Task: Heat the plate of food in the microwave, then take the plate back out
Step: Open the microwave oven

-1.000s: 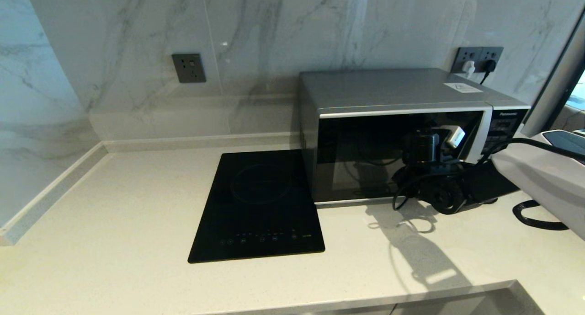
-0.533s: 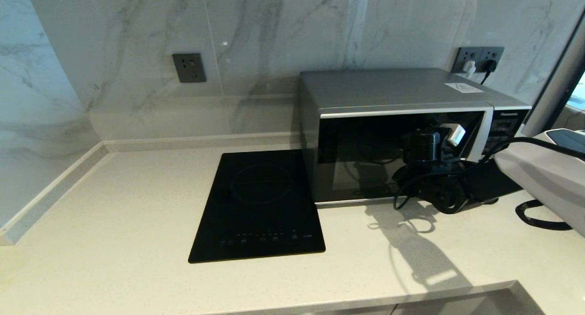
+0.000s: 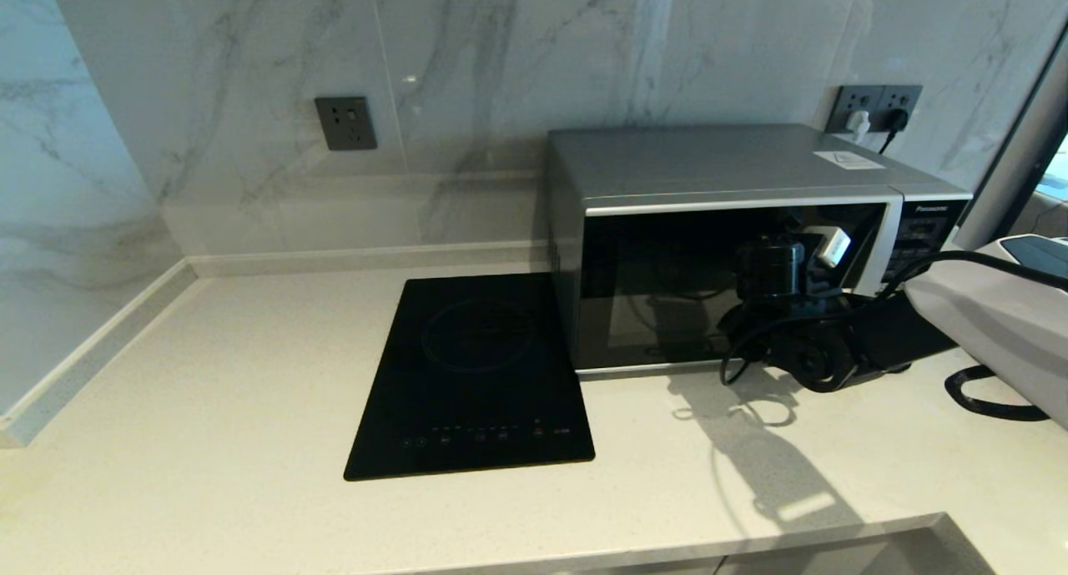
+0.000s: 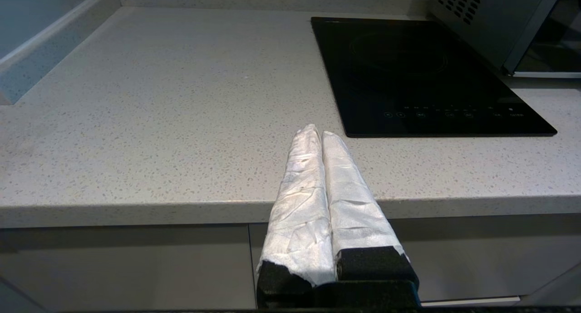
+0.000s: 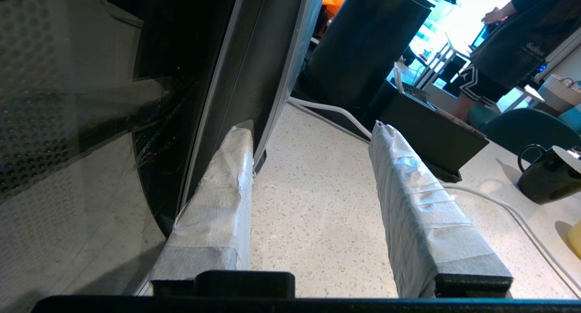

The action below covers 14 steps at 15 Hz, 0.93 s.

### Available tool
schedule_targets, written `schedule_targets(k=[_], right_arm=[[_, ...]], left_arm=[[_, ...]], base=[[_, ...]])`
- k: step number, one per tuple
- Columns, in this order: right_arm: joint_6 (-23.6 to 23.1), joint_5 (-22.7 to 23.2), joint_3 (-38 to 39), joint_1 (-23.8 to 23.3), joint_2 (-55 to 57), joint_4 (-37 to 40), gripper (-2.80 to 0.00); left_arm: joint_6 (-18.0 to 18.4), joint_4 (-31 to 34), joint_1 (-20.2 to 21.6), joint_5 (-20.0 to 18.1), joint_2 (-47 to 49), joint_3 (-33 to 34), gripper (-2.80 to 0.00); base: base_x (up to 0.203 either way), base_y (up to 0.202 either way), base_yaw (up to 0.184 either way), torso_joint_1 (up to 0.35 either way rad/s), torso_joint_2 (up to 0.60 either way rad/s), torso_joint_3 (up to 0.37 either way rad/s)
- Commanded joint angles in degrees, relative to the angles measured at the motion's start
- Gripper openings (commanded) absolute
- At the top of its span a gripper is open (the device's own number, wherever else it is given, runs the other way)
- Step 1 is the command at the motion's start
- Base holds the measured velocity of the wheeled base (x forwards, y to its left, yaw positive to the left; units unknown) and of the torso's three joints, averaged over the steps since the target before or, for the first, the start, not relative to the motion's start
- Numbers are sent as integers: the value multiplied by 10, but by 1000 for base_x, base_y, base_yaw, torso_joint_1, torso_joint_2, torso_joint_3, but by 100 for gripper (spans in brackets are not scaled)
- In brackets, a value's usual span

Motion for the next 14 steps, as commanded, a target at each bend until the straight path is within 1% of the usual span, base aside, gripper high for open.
schedule_targets(k=[1,14], right_arm=[[0,-6,1,1,2,-1,-280],[-4,-6,32,0,-30,1,-280]], left_arm=[[-1,0,0,0,1,0,-280],[-1,0,0,0,1,0,-280]], base=[[0,0,0,0,0,0],[0,0,0,0,0,0]])
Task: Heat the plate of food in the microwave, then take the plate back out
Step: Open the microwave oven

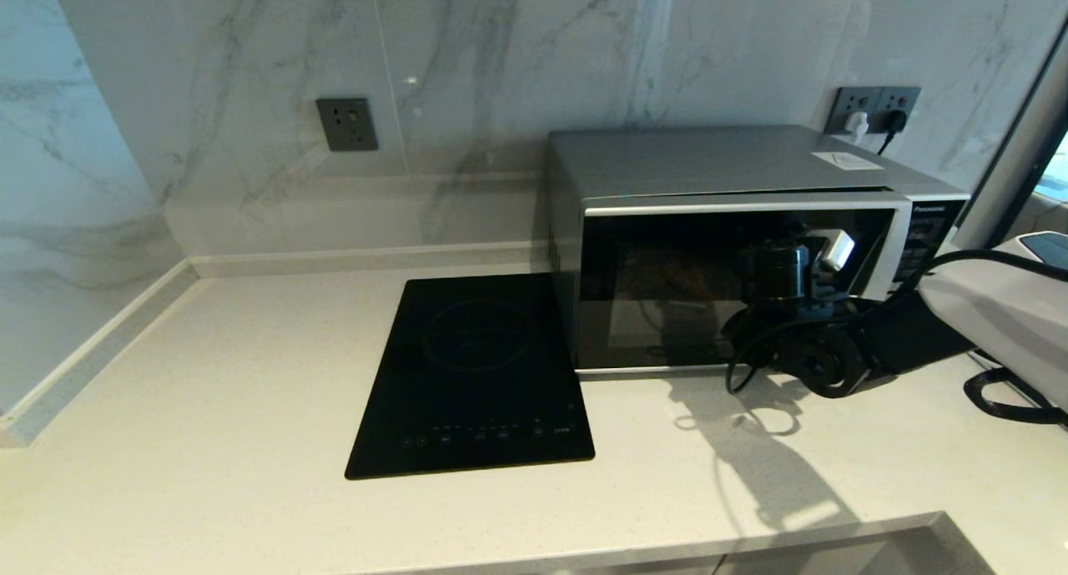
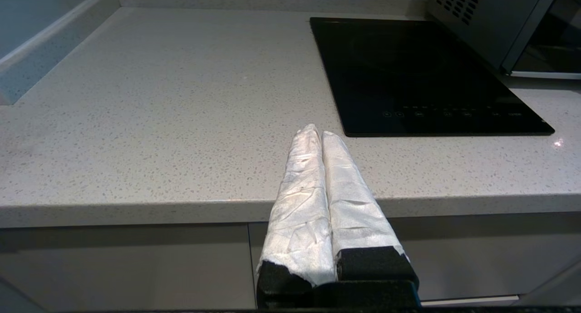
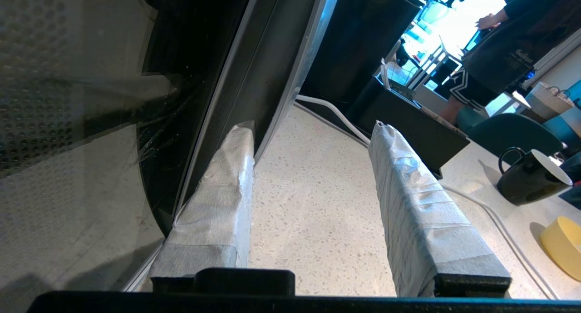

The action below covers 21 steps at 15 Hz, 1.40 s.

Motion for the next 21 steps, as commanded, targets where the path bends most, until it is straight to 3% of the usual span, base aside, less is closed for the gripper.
schedule_targets(k=[1,9,21], right_arm=[[1,-2,3,0,-7,-6,-280],[2,-2,4,25,-9,-7,-280],[1,-2,32,120,-80,-7,-280]], left_arm=[[-1,0,0,0,1,0,-280],[-1,0,0,0,1,0,-280],[-1,0,0,0,1,0,-280]], base=[[0,0,0,0,0,0],[0,0,0,0,0,0],[0,0,0,0,0,0]])
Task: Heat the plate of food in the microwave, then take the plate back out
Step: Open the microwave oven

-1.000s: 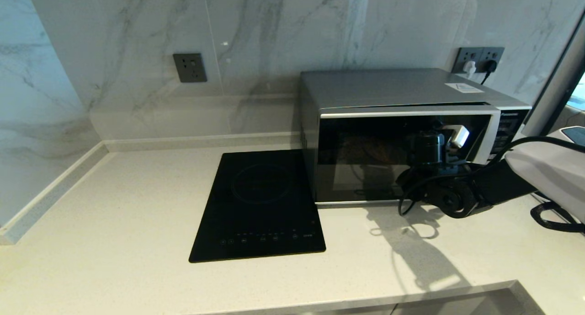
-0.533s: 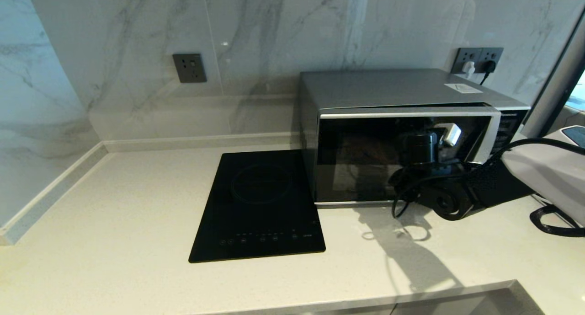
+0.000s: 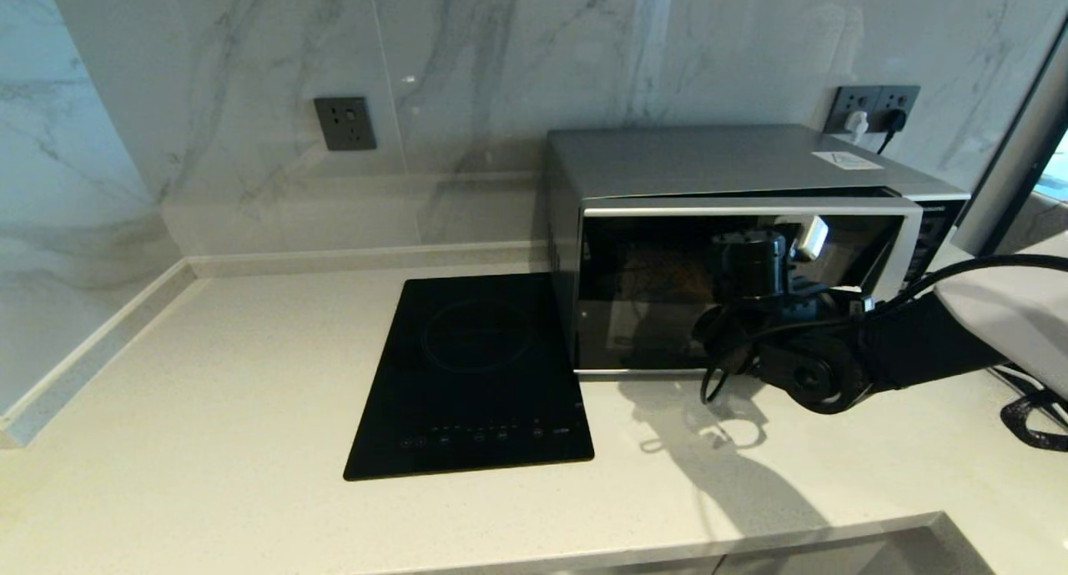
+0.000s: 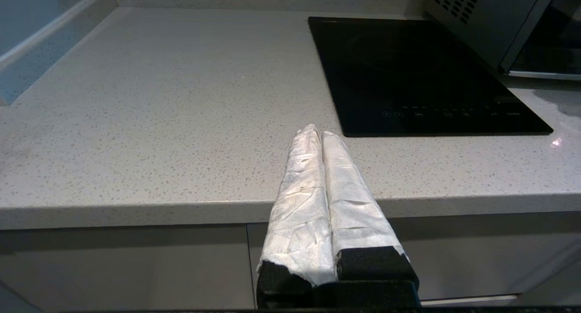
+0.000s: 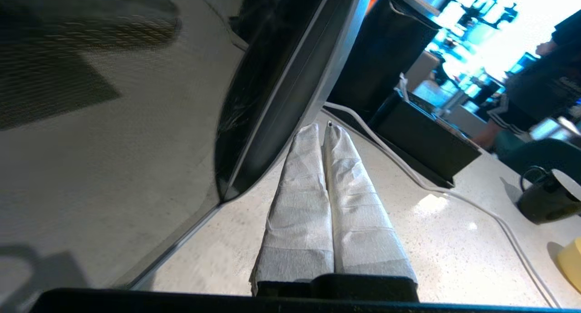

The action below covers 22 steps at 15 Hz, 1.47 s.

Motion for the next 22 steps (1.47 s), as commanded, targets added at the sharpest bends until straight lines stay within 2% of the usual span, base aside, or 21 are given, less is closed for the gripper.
schedule_targets(k=[1,4,7,10,12,13,14,15,18,20,22], right_arm=[[1,-4,15,23,-41,-3,-280],[1,-4,32,59,-113,-2,-280],[-32,-1,0,108,-199,0,-280],[-33,77,-13,131,-286,-2,-280],[-58,108,5,137,-350,15,-280],[-74,148,18,137,-383,32,-280],[-94,207,30,131,-414,61,-280],[-114,246,31,108,-431,91,-280],[-131,302,-41,36,-409,141,-280],[-131,323,-111,23,-382,188,-280],[-126,368,-158,8,-375,298,-280]], left_arm=[[-1,0,0,0,1,0,-280],[-1,0,0,0,1,0,-280],[-1,0,0,0,1,0,-280],[-1,0,0,0,1,0,-280],[-1,0,0,0,1,0,-280],[-1,0,0,0,1,0,-280],[-1,0,0,0,1,0,-280],[-1,0,0,0,1,0,-280],[-1,0,0,0,1,0,-280],[-1,0,0,0,1,0,-280],[-1,0,0,0,1,0,-280]], base=[[0,0,0,0,0,0],[0,0,0,0,0,0],[0,0,0,0,0,0],[0,0,0,0,0,0],[0,0,0,0,0,0],[0,0,0,0,0,0],[0,0,0,0,0,0],[0,0,0,0,0,0],[0,0,0,0,0,0],[0,0,0,0,0,0],[0,0,0,0,0,0]])
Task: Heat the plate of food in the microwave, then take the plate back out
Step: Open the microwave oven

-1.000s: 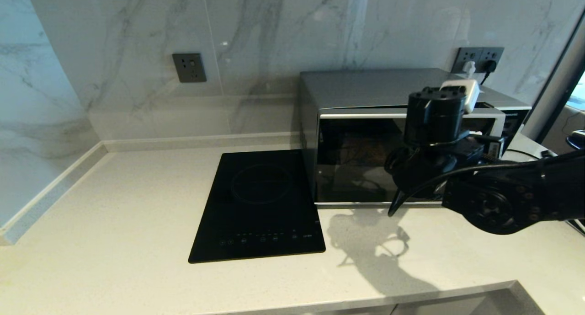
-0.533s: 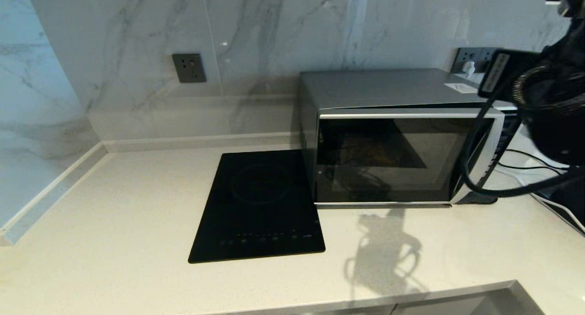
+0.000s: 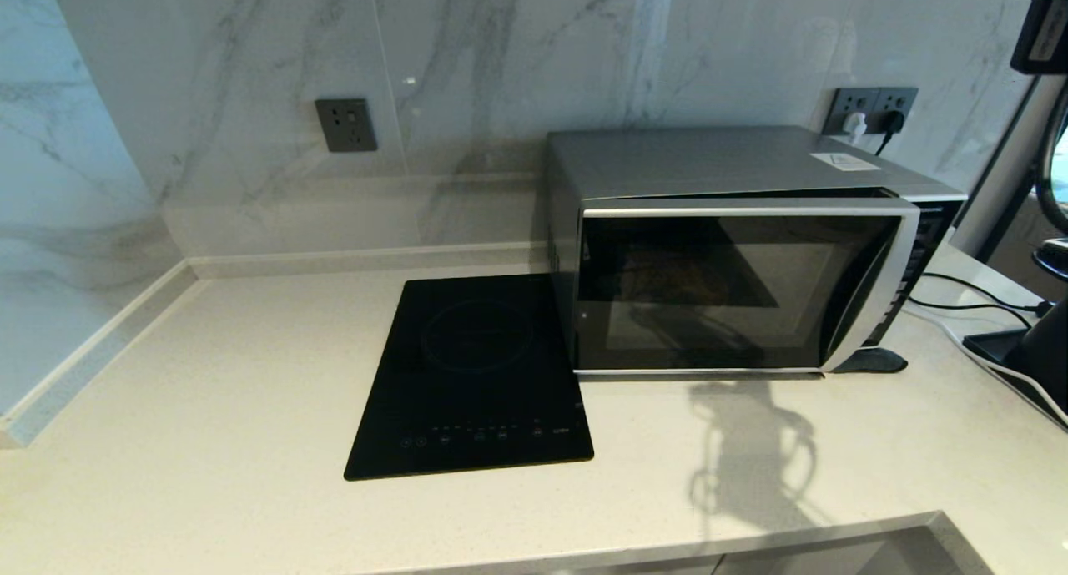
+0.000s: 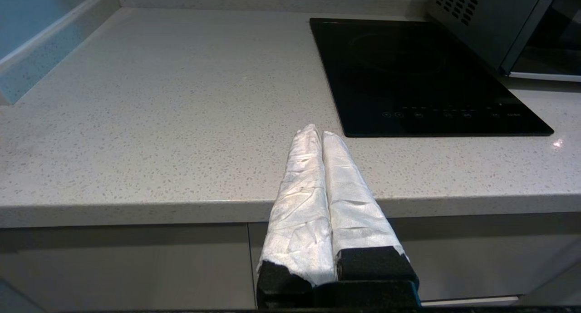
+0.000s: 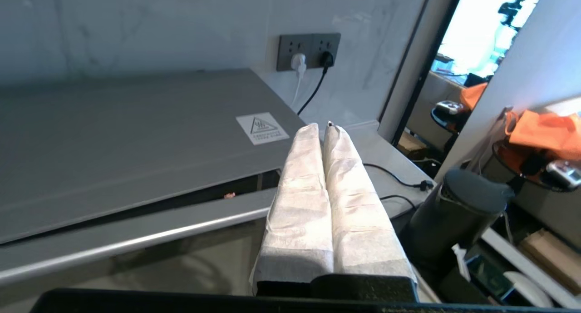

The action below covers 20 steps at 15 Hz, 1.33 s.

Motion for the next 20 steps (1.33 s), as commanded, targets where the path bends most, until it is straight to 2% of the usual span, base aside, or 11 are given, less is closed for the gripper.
schedule_targets(k=[1,3,6,8,9,11,12,15,16,18,20], right_arm=[[11,53,-63,-19,17,122,-280],[54,143,-135,-54,36,249,-280],[141,383,-171,-152,60,385,-280],[239,515,-173,-210,77,418,-280],[308,548,-177,-223,84,425,-280],[431,589,-202,-234,103,427,-280],[445,603,-215,-252,118,421,-280],[444,598,-222,-285,167,359,-280],[437,583,-225,-295,185,350,-280],[397,514,-230,-304,227,322,-280],[373,487,-239,-306,256,295,-280]], left_arm=[[0,0,0,0,1,0,-280],[0,0,0,0,1,0,-280],[0,0,0,0,1,0,-280],[0,0,0,0,1,0,-280],[0,0,0,0,1,0,-280],[0,0,0,0,1,0,-280],[0,0,0,0,1,0,-280],[0,0,0,0,1,0,-280],[0,0,0,0,1,0,-280],[0,0,0,0,1,0,-280],[0,0,0,0,1,0,-280]], base=[[0,0,0,0,0,0],[0,0,0,0,0,0],[0,0,0,0,0,0],[0,0,0,0,0,0],[0,0,0,0,0,0],[0,0,0,0,0,0],[0,0,0,0,0,0],[0,0,0,0,0,0],[0,0,0,0,0,0],[0,0,0,0,0,0],[0,0,0,0,0,0]])
